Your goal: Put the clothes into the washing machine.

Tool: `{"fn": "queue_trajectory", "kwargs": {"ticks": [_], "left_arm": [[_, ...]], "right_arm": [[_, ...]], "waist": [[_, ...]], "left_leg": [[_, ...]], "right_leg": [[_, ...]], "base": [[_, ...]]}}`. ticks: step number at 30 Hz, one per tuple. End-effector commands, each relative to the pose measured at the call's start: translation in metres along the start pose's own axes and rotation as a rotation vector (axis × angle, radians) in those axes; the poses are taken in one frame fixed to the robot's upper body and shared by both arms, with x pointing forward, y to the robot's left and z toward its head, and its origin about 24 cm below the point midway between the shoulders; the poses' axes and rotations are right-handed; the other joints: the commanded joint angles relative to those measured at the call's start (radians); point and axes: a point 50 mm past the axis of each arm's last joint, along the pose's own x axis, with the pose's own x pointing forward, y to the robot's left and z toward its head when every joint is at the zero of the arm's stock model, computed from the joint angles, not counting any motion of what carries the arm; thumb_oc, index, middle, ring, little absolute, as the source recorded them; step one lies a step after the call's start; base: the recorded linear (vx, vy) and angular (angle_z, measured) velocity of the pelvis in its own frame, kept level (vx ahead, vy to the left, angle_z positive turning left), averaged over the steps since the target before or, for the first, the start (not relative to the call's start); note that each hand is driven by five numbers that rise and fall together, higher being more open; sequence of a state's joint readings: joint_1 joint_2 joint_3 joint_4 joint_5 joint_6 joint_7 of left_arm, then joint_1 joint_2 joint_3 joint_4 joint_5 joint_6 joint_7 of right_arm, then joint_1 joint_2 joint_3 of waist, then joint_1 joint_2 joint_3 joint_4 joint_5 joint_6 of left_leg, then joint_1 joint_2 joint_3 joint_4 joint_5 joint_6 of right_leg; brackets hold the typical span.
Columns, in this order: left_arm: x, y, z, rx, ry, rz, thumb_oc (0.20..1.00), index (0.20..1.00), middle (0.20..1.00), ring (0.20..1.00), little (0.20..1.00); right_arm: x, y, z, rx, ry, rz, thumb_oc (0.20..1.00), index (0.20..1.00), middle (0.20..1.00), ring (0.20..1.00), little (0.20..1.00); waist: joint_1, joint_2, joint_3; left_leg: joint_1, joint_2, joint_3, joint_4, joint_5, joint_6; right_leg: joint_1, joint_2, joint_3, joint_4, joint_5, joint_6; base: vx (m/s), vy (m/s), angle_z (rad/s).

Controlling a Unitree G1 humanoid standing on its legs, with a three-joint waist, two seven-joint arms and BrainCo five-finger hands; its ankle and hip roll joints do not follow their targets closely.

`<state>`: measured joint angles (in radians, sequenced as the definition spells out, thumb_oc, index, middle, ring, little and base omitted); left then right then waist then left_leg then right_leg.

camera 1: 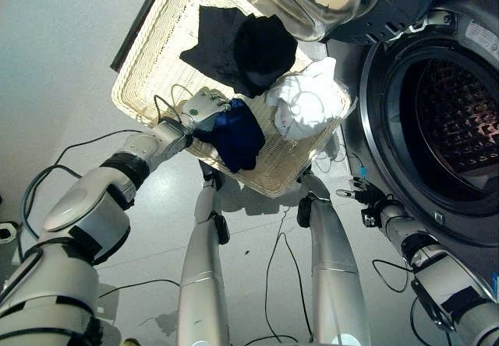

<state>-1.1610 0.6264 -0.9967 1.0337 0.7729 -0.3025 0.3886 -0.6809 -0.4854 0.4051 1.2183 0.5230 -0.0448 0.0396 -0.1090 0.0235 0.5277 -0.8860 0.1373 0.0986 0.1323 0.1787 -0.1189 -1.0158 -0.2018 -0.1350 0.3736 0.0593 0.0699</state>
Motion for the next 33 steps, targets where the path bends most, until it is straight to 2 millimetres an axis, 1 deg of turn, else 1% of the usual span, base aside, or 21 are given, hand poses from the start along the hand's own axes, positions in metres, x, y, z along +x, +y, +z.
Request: {"fn": "queue_trajectory", "kwargs": {"ticks": [1,8,10,12,14,15,18,20,21,22,25,26,27,28,29,31,33], "left_arm": [[-0.014,-0.033,0.013,0.005,-0.055,-0.104,0.200,0.200,0.200,0.200,0.200],[-0.017,-0.040,0.013,-0.037,-0.016,-0.084,0.200,0.200,0.200,0.200,0.200],[-0.019,-0.039,0.006,-0.120,0.071,-0.033,0.200,0.200,0.200,0.200,0.200],[-0.021,-0.035,-0.002,-0.256,0.177,0.055,0.200,0.200,0.200,0.200,0.200],[-0.021,-0.031,-0.007,-0.330,0.236,0.124,0.200,0.200,0.200,0.200,0.200],[-0.023,-0.024,-0.014,-0.470,0.309,0.222,0.200,0.200,0.200,0.200,0.200],[-0.023,-0.023,-0.014,-0.484,0.311,0.235,0.200,0.200,0.200,0.200,0.200],[-0.028,-0.014,-0.023,-0.749,0.389,0.397,0.200,0.200,0.200,0.200,0.200],[-0.029,-0.012,-0.022,-0.795,0.393,0.433,0.200,0.200,0.200,0.200,0.200],[-0.030,-0.007,-0.021,-0.882,0.386,0.499,0.200,0.200,0.200,0.200,0.200],[-0.030,-0.007,-0.021,-0.882,0.386,0.499,0.200,0.200,0.200,0.200,0.200],[-0.031,-0.005,-0.019,-0.900,0.376,0.522,0.200,0.200,0.200,0.200,0.200],[-0.034,0.002,-0.013,-0.982,0.335,0.599,0.200,0.200,0.200,0.200,0.200],[-0.036,0.007,-0.010,-1.054,0.315,0.652,0.200,0.200,0.200,0.200,0.200],[-0.036,0.009,-0.009,-1.082,0.302,0.673,0.200,0.200,0.200,0.200,0.200],[-0.040,0.017,-0.005,-1.202,0.261,0.755,0.200,0.200,0.200,0.200,0.200],[-0.042,0.021,-0.003,-1.252,0.231,0.792,0.200,0.200,0.200,0.200,0.200]], "right_arm": [[0.000,-0.007,0.004,0.000,-0.013,-0.018,1.000,1.000,1.000,1.000,1.000],[0.000,-0.007,0.004,0.007,-0.016,-0.020,1.000,1.000,1.000,1.000,1.000],[0.000,-0.007,0.007,0.042,-0.028,-0.022,1.000,1.000,1.000,1.000,1.000],[0.000,-0.006,0.009,0.068,-0.052,-0.020,1.000,1.000,1.000,1.000,1.000],[-0.001,-0.007,0.012,0.095,-0.077,-0.019,1.000,1.000,1.000,1.000,1.000],[-0.001,-0.008,0.017,0.146,-0.123,-0.024,1.000,1.000,1.000,1.000,1.000],[-0.001,-0.008,0.017,0.149,-0.126,-0.024,1.000,1.000,1.000,1.000,1.000],[-0.003,-0.006,0.027,0.256,-0.212,0.006,1.000,1.000,1.000,1.000,1.000],[-0.003,-0.003,0.030,0.280,-0.233,0.019,1.000,1.000,1.000,1.000,1.000],[-0.005,0.000,0.039,0.331,-0.296,0.039,1.000,1.000,1.000,1.000,1.000],[-0.005,0.000,0.039,0.331,-0.296,0.039,1.000,1.000,1.000,1.000,1.000],[-0.006,0.002,0.042,0.350,-0.315,0.047,1.000,1.000,1.000,1.000,1.000],[-0.012,0.012,0.057,0.413,-0.391,0.085,1.000,1.000,1.000,1.000,1.000],[-0.015,0.016,0.063,0.424,-0.421,0.101,1.000,1.000,1.000,1.000,1.000],[-0.016,0.018,0.065,0.427,-0.435,0.104,1.000,1.000,1.000,1.000,1.000],[-0.022,0.020,0.075,0.469,-0.491,0.106,1.000,1.000,1.000,1.000,1.000],[-0.026,0.021,0.082,0.508,-0.539,0.104,1.000,1.000,1.000,1.000,1.000]], "waist": [[0.032,-0.037,-0.008],[0.035,-0.036,-0.008],[0.039,-0.035,-0.008],[0.041,-0.035,-0.008],[0.043,-0.036,-0.008],[0.047,-0.038,-0.008],[0.046,-0.037,-0.008],[0.055,-0.042,-0.008],[0.056,-0.043,-0.008],[0.060,-0.045,-0.008],[0.060,-0.045,-0.008],[0.062,-0.045,-0.008],[0.068,-0.047,-0.008],[0.071,-0.047,-0.008],[0.072,-0.047,-0.008],[0.077,-0.044,-0.008],[0.079,-0.042,-0.008]], "left_leg": [[-0.052,-0.005,-0.048,0.051,-0.019,-0.023],[-0.048,-0.005,-0.048,0.045,-0.016,-0.024],[-0.045,-0.007,-0.050,0.043,-0.016,-0.022],[-0.045,-0.006,-0.053,0.043,-0.015,-0.022],[-0.044,-0.006,-0.054,0.044,-0.014,-0.021],[-0.043,-0.007,-0.060,0.046,-0.015,-0.021],[-0.042,-0.007,-0.060,0.046,-0.015,-0.021],[-0.032,-0.009,-0.069,0.043,-0.015,-0.022],[-0.030,-0.010,-0.071,0.043,-0.015,-0.022],[-0.026,-0.011,-0.076,0.045,-0.018,-0.024],[-0.026,-0.011,-0.076,0.045,-0.018,-0.024],[-0.024,-0.012,-0.078,0.044,-0.019,-0.024],[-0.021,-0.015,-0.085,0.043,-0.024,-0.025],[-0.022,-0.016,-0.087,0.042,-0.025,-0.026],[-0.023,-0.016,-0.087,0.042,-0.025,-0.026],[-0.023,-0.016,-0.090,0.042,-0.027,-0.027],[-0.025,-0.016,-0.093,0.045,-0.029,-0.028]], "right_leg": [[0.024,0.028,0.038,-0.169,0.157,0.116],[0.032,0.026,0.038,-0.173,0.154,0.115],[0.036,0.026,0.036,-0.173,0.154,0.114],[0.036,0.026,0.037,-0.172,0.153,0.114],[0.038,0.025,0.037,-0.169,0.150,0.114],[0.044,0.023,0.036,-0.169,0.148,0.113],[0.045,0.023,0.036,-0.169,0.148,0.113],[0.059,0.024,0.033,-0.169,0.144,0.113],[0.060,0.023,0.031,-0.167,0.142,0.113],[0.064,0.022,0.029,-0.162,0.138,0.114],[0.064,0.022,0.029,-0.162,0.138,0.114],[0.066,0.022,0.028,-0.161,0.137,0.115],[0.068,0.019,0.021,-0.157,0.134,0.117],[0.066,0.017,0.018,-0.154,0.132,0.119],[0.065,0.015,0.017,-0.153,0.131,0.119],[0.062,0.011,0.014,-0.146,0.127,0.120],[0.060,0.009,0.014,-0.141,0.124,0.120]], "base": [[0.00,0.000,0.00],[0.00,0.000,0.00],[0.00,0.000,0.00],[0.00,0.000,0.00],[0.00,0.000,0.00],[0.00,0.000,0.00],[0.00,0.000,0.00],[0.01,-0.041,-0.03],[0.02,-0.055,-0.03],[0.01,-0.035,-0.02],[0.00,-0.004,0.02],[0.01,-0.055,0.07],[0.01,-0.067,0.10],[0.01,-0.059,0.06],[0.01,-0.020,0.05],[0.00,-0.006,0.02],[0.01,-0.007,0.04]]}}
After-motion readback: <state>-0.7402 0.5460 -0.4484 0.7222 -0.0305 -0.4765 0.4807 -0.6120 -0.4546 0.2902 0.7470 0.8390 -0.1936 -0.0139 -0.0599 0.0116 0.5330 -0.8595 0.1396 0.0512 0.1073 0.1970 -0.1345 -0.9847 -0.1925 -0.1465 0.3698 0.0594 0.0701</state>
